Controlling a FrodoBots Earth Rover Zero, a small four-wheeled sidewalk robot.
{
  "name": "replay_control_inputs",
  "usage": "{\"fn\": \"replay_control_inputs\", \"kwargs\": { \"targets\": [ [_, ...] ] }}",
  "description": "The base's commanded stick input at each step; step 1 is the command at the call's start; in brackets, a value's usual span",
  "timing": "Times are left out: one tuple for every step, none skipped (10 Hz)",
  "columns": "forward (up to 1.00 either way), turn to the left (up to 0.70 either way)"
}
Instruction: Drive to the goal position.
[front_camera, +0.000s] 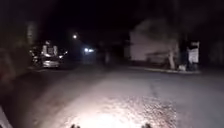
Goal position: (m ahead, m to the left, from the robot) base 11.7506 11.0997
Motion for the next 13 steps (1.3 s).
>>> {"fn": "replay_control_inputs", "kwargs": {
  "targets": [
    [0.50, 0.00],
    [0.50, 0.00],
    [0.50, 0.00],
    [0.50, 0.00],
    [0.50, 0.13],
    [0.50, 0.50],
    [0.50, 0.50],
    [0.50, 0.29],
    [0.50, 0.05],
    [0.50, 0.00],
    [0.50, 0.00],
    [0.50, 0.00],
    [0.50, 0.00]
  ]
}}
